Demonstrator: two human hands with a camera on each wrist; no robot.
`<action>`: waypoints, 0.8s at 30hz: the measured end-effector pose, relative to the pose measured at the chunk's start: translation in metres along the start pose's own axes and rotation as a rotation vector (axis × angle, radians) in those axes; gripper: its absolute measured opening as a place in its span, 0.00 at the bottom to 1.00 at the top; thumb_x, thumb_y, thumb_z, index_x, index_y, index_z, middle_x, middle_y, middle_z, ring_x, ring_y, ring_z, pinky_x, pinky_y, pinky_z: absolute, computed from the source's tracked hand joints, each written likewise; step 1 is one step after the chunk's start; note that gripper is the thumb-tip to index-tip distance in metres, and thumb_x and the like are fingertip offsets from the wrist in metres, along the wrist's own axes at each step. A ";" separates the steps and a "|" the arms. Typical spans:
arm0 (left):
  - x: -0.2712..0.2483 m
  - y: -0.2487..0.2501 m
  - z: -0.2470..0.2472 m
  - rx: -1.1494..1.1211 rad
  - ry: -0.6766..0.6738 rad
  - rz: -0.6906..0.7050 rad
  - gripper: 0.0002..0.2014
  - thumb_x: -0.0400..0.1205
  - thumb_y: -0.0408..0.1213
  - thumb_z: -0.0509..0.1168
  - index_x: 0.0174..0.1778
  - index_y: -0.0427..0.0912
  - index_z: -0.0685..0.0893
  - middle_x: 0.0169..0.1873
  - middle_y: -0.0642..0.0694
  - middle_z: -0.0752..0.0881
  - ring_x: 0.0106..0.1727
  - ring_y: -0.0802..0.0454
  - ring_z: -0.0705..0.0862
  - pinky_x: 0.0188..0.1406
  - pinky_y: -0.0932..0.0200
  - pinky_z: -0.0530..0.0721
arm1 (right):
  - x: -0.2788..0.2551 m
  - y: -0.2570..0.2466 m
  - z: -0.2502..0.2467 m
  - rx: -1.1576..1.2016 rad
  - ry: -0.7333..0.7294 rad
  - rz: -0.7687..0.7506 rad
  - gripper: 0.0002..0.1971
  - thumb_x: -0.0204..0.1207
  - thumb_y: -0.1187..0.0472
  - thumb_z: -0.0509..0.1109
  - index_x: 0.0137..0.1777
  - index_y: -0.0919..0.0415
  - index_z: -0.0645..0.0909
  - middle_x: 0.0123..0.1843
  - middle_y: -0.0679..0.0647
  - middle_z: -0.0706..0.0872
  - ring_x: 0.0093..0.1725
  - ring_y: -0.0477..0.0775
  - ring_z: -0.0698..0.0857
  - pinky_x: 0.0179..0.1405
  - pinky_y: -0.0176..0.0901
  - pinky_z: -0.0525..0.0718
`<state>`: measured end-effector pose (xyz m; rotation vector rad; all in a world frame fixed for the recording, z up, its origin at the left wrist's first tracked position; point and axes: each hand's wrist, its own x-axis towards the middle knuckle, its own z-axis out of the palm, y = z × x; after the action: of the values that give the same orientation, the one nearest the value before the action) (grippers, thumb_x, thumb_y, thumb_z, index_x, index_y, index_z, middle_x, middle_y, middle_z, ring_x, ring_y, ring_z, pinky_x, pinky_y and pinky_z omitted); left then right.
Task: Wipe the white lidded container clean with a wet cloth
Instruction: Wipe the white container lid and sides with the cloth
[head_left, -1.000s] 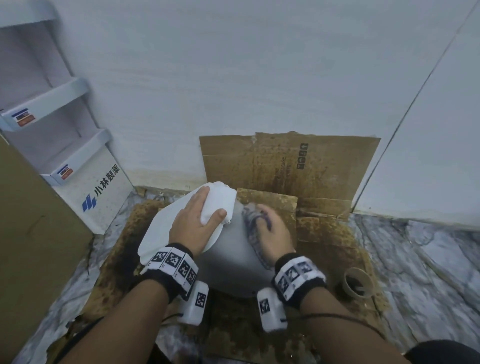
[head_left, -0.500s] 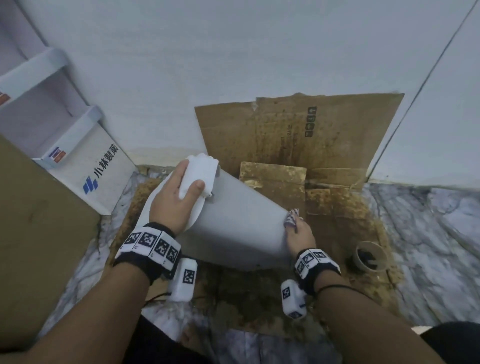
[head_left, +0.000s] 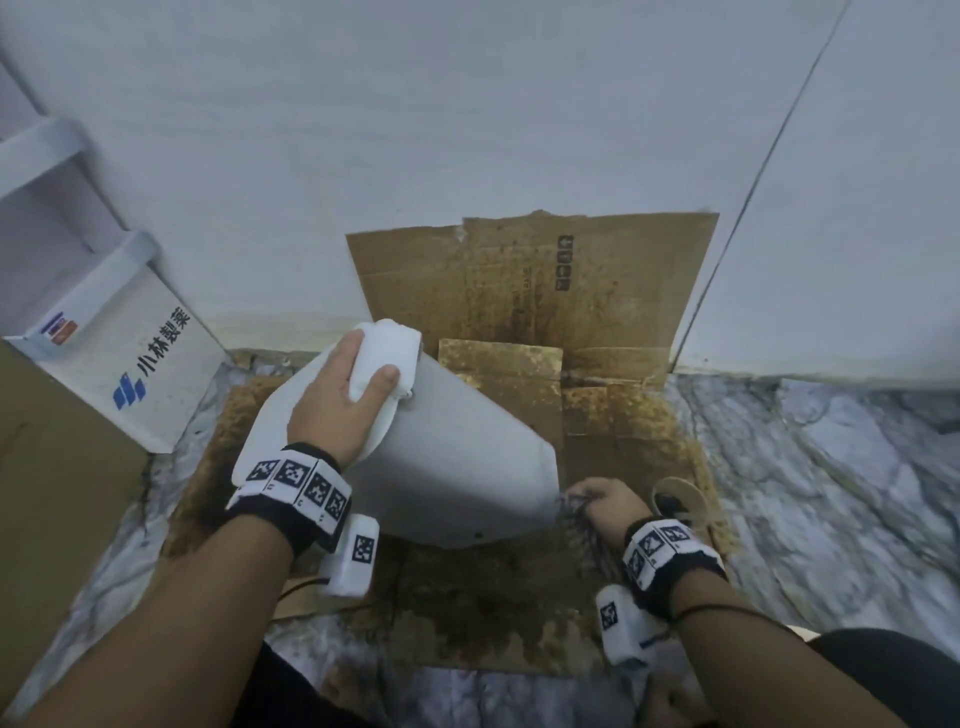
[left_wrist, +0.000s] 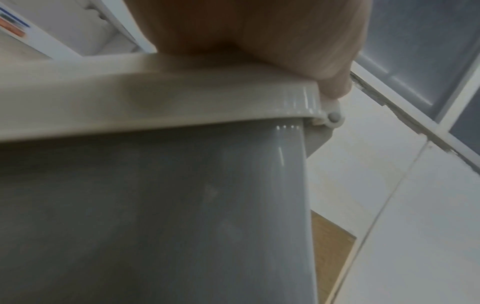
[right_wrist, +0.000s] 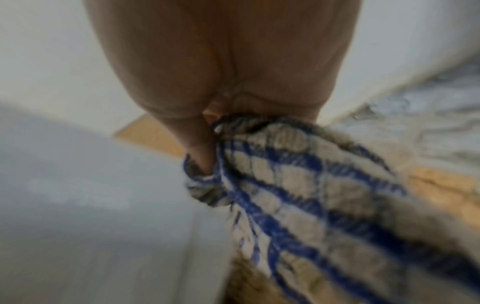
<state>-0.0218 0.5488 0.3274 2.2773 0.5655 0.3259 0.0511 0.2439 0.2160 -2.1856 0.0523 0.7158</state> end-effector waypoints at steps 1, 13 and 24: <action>0.000 0.004 0.007 0.022 -0.005 0.021 0.38 0.73 0.68 0.50 0.80 0.59 0.60 0.77 0.48 0.72 0.71 0.40 0.75 0.68 0.43 0.72 | -0.004 -0.005 -0.008 0.148 0.074 -0.024 0.13 0.76 0.72 0.65 0.41 0.57 0.88 0.39 0.55 0.89 0.47 0.61 0.88 0.48 0.44 0.84; -0.032 0.104 0.124 0.406 -0.134 0.209 0.40 0.80 0.68 0.49 0.84 0.52 0.49 0.85 0.55 0.51 0.85 0.52 0.50 0.80 0.36 0.49 | -0.045 -0.098 -0.056 0.725 0.212 -0.494 0.15 0.80 0.71 0.63 0.58 0.53 0.84 0.57 0.52 0.90 0.56 0.49 0.88 0.55 0.41 0.85; -0.058 0.153 0.202 0.487 -0.427 0.291 0.36 0.83 0.49 0.53 0.85 0.46 0.44 0.85 0.50 0.43 0.85 0.49 0.41 0.81 0.36 0.38 | -0.018 -0.024 -0.085 0.506 0.371 -0.333 0.17 0.80 0.69 0.64 0.64 0.52 0.84 0.57 0.44 0.88 0.59 0.46 0.85 0.61 0.42 0.82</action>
<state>0.0525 0.3014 0.2973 2.7944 0.0916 -0.1862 0.0826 0.1955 0.2850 -1.7494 0.0513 0.0843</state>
